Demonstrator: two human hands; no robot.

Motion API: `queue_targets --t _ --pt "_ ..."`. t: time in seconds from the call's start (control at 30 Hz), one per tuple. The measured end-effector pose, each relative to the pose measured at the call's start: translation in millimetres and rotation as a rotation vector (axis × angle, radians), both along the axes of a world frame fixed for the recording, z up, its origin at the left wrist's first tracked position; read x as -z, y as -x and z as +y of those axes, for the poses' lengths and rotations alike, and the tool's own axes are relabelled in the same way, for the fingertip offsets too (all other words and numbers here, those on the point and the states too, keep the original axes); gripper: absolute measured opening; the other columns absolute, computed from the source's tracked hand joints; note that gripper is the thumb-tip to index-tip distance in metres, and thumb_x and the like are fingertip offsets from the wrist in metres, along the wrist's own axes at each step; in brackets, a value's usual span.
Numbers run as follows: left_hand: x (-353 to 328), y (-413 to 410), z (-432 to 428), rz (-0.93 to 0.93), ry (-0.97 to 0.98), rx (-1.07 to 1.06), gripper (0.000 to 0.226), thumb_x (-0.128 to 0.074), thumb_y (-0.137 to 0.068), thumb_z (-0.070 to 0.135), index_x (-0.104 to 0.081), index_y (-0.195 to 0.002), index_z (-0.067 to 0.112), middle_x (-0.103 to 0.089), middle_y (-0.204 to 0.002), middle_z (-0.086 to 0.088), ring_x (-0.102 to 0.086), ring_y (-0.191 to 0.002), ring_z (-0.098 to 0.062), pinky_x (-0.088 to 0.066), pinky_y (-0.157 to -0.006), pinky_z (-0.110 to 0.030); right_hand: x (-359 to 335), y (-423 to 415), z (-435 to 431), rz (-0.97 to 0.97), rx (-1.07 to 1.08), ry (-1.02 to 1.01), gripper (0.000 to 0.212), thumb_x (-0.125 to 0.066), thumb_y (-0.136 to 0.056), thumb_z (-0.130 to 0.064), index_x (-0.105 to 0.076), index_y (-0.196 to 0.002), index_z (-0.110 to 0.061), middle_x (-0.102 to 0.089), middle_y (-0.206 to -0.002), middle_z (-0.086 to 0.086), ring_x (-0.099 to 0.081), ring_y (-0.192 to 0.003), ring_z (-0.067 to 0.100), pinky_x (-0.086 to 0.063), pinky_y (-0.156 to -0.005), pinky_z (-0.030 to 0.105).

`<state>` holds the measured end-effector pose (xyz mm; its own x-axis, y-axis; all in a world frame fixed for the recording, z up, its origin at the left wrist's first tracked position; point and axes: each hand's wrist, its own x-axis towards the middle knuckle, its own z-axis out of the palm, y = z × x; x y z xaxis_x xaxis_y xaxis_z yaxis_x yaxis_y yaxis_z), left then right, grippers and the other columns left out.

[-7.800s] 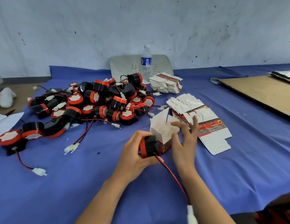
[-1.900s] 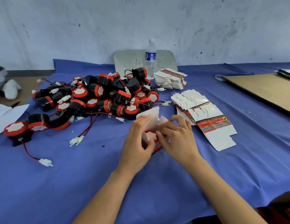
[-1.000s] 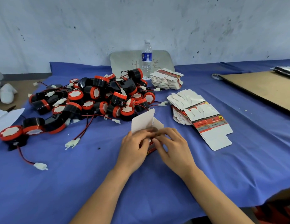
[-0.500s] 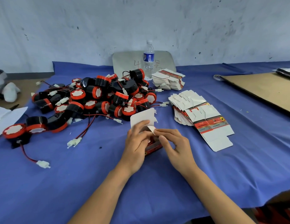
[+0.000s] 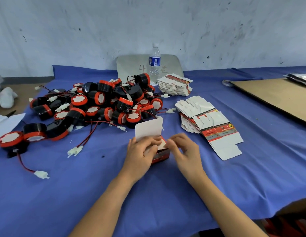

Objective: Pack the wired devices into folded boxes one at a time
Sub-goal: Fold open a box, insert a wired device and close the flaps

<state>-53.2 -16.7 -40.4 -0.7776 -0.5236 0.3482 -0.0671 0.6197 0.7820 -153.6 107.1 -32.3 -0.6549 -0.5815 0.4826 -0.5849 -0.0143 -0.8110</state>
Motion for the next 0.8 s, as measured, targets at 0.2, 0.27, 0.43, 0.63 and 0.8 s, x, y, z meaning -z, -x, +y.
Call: queue_targets --t 0.2,0.27,0.43,0.63,0.8 --pt "-2 -4 -4 -0.018 0.007 0.216 0.022 -0.061 -0.081 0.050 -0.068 -0.095 0.033 -0.059 -0.116 0.034 -0.041 -0.119 0.011 -0.030 -0.111 -0.042 -47 22 -22 -0.378 -0.232 -0.046 0.025 -0.054 -0.090 -0.052 -0.072 -0.098 -0.037 -0.070 -0.112 -0.009 -0.058 -0.115 0.003 -0.041 -0.100 0.022" --pt "-1 -3 -3 0.004 0.003 0.250 0.026 -0.063 -0.078 0.051 -0.069 -0.095 0.031 -0.059 -0.115 0.034 -0.045 -0.118 0.007 -0.037 -0.103 -0.031 -53 29 -29 -0.425 -0.311 -0.232 0.038 -0.056 -0.088 -0.057 -0.078 -0.093 -0.026 -0.072 -0.109 0.000 -0.062 -0.111 0.018 -0.041 -0.100 0.034" --pt "0 -3 -1 0.015 0.091 0.208 0.019 -0.061 -0.085 0.042 -0.069 -0.096 0.029 -0.056 -0.120 0.030 -0.036 -0.122 0.011 -0.027 -0.110 -0.054 -54 38 -26 -0.419 -0.474 -0.308 0.032 -0.059 -0.094 -0.035 -0.076 -0.099 -0.008 -0.070 -0.102 0.023 -0.066 -0.093 0.032 -0.049 -0.092 0.042" --pt "7 -6 -5 -0.008 0.331 0.052 0.034 -0.054 -0.098 0.021 -0.059 -0.129 0.033 -0.038 -0.144 0.024 -0.006 -0.146 -0.006 0.004 -0.116 -0.051 -44 27 -22 -0.233 -0.318 -0.226 0.014 -0.063 -0.093 -0.018 -0.075 -0.098 -0.022 -0.074 -0.091 -0.006 -0.065 -0.089 0.005 -0.047 -0.078 0.013" --pt "5 -6 -2 0.103 0.358 0.052 0.026 -0.061 -0.093 0.011 -0.071 -0.117 0.014 -0.066 -0.125 0.000 -0.051 -0.128 -0.020 -0.039 -0.108 -0.043 -21 10 -31 -0.118 -0.005 -0.127 0.017 -0.070 -0.088 -0.018 -0.076 -0.103 -0.018 -0.076 -0.094 -0.003 -0.068 -0.087 0.002 -0.050 -0.082 0.018"
